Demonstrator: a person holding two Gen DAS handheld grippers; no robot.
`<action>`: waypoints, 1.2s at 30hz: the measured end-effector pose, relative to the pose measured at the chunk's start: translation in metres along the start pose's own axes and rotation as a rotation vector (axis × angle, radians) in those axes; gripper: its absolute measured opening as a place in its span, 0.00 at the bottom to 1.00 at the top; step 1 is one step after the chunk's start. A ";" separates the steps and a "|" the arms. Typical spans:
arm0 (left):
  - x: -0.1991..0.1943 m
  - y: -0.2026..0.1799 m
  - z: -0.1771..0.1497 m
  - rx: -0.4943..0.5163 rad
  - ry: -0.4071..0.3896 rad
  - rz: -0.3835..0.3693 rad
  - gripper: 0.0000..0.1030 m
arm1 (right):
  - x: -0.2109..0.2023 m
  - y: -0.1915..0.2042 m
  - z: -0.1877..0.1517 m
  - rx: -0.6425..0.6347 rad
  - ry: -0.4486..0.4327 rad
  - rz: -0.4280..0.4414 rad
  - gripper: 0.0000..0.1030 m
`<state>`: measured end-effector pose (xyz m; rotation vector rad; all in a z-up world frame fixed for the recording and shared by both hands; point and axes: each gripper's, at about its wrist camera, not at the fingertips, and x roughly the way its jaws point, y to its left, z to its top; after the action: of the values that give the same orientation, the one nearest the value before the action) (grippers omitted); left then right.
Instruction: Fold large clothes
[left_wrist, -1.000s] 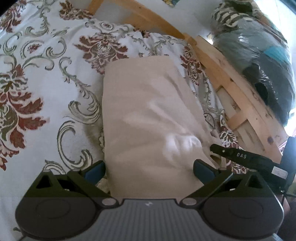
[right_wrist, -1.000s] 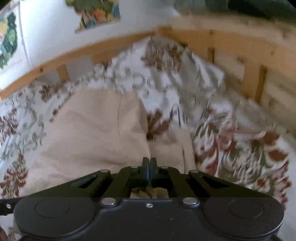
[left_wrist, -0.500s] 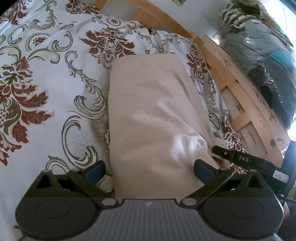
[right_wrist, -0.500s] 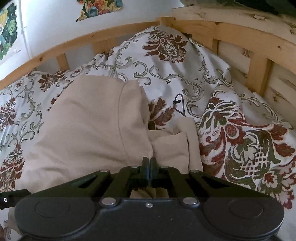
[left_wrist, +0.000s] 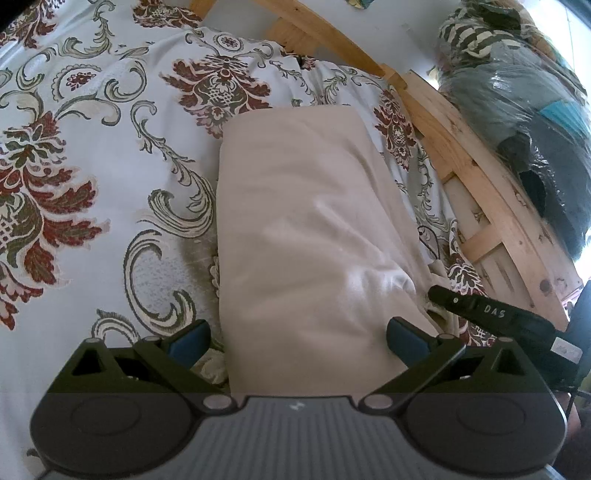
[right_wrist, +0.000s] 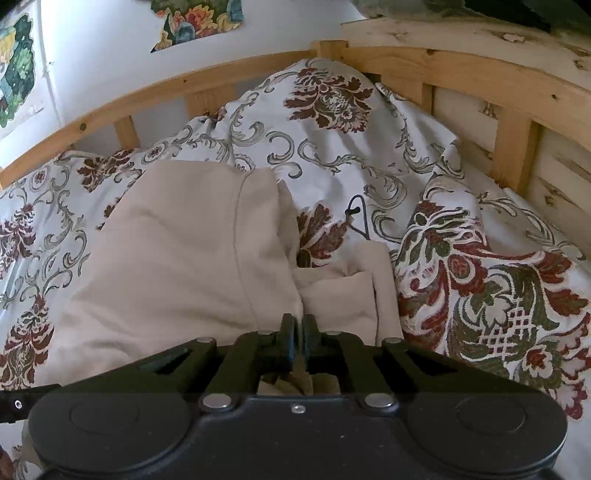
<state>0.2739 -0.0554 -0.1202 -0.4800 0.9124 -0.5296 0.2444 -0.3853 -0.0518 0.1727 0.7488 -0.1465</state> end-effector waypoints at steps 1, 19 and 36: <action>0.000 0.000 0.000 -0.002 0.001 -0.001 1.00 | -0.001 0.000 0.000 0.006 -0.007 0.003 0.13; 0.001 0.002 -0.002 -0.009 0.004 -0.004 1.00 | 0.011 -0.044 0.002 0.319 0.035 0.030 0.88; 0.001 0.002 -0.002 -0.011 0.003 -0.005 1.00 | 0.022 -0.036 0.001 0.298 0.058 0.049 0.97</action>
<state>0.2735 -0.0545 -0.1229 -0.4915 0.9177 -0.5298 0.2536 -0.4223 -0.0700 0.4803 0.7770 -0.2068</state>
